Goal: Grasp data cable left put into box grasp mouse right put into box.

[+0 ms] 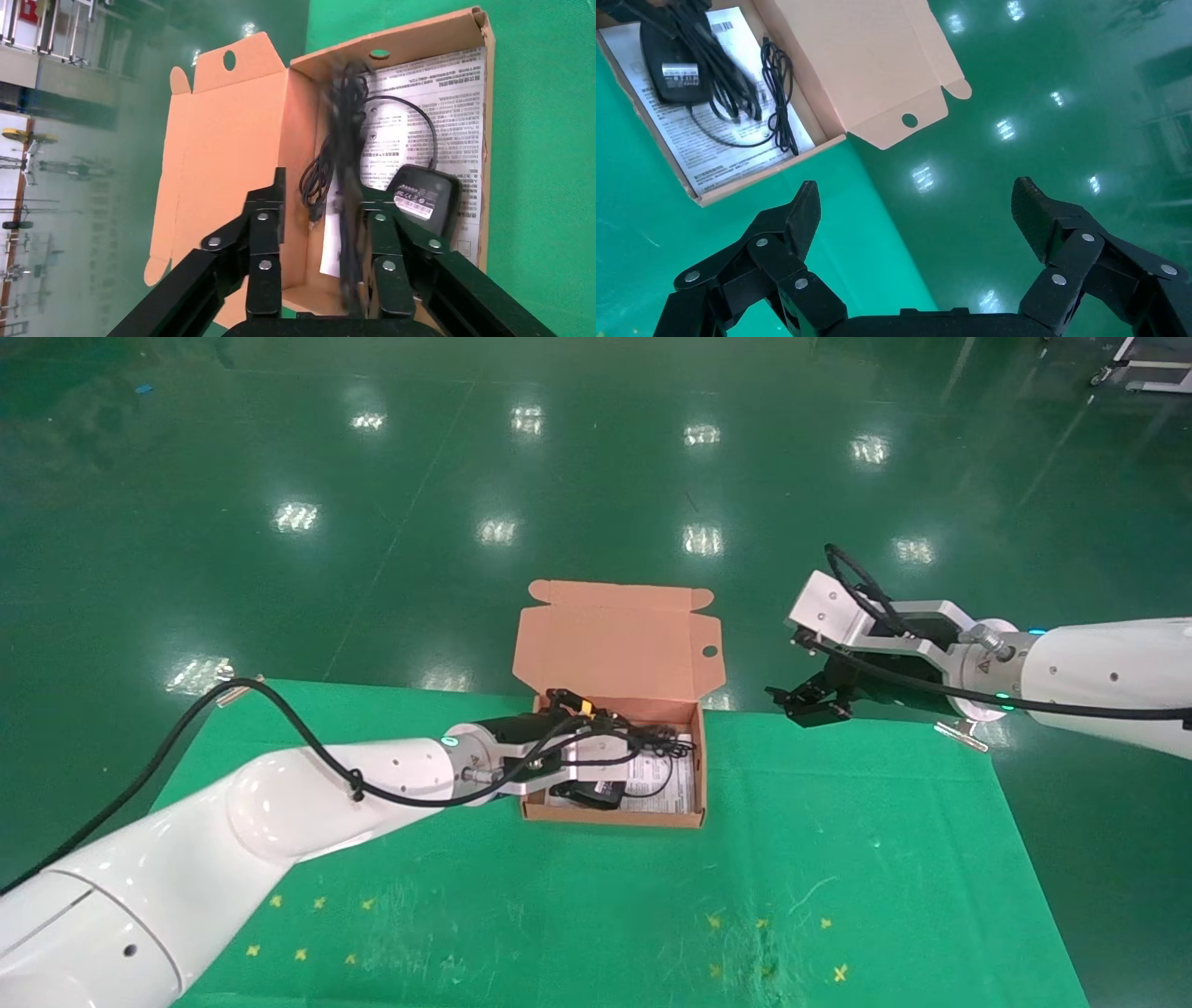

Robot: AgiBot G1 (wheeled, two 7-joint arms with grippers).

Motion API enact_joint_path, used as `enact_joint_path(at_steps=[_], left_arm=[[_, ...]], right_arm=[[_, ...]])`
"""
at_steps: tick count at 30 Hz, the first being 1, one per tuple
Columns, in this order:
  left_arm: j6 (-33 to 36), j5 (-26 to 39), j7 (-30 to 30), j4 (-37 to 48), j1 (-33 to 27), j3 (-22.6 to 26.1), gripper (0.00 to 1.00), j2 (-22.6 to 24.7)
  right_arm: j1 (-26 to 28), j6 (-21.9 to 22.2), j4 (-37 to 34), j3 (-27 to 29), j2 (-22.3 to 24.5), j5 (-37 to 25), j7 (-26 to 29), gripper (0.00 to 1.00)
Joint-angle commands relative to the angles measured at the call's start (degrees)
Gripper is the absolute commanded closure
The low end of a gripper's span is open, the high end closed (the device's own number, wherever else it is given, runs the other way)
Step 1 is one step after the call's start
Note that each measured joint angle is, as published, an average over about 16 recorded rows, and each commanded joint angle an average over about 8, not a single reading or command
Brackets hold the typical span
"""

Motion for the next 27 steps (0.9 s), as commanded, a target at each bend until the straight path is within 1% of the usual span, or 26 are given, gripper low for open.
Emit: enact_joint_path(at_steps=[1,7,11,14,18,21,27], left_arm=[[0.18,0.13,0.08,-0.34,0.33,-0.04,0.00,-0.33],[-0.84,-1.08,-2.45,-0.05,-2.70,-0.97,0.00,-1.66],[-1.60,-1.64,-4.27,1.59,-6.15,-1.96,0.00,-2.24],[-1.83,-1.98,-5.29,2.92,-8.17,-2.51,0.00,-2.48],[-1.43,-2.72,-6.21,3.57,-9.46,-3.34,0.00,-2.95],[0.17,-3.87,-6.89,2.67,-8.99,-4.62,0.00,-4.03],[5.89,-7.44,-9.24,-1.29,-6.03,-8.59,0.00,-7.71]], right_arm=[[-0.18,-0.08,-0.17,-0.04,-0.10,0.16,0.04,0.00],[2.47,0.36,1.48,0.73,0.72,-1.06,-1.38,0.00],[5.97,-1.52,3.12,0.87,1.45,-2.58,-3.61,0.00],[8.27,-3.73,3.74,0.60,1.72,-3.51,-5.02,0.00],[9.69,-5.51,4.01,0.76,1.94,-3.88,-5.97,0.00],[8.89,-7.18,4.27,2.21,2.24,-2.64,-6.49,0.00],[4.28,-11.55,5.04,7.89,3.22,2.58,-8.39,0.00]])
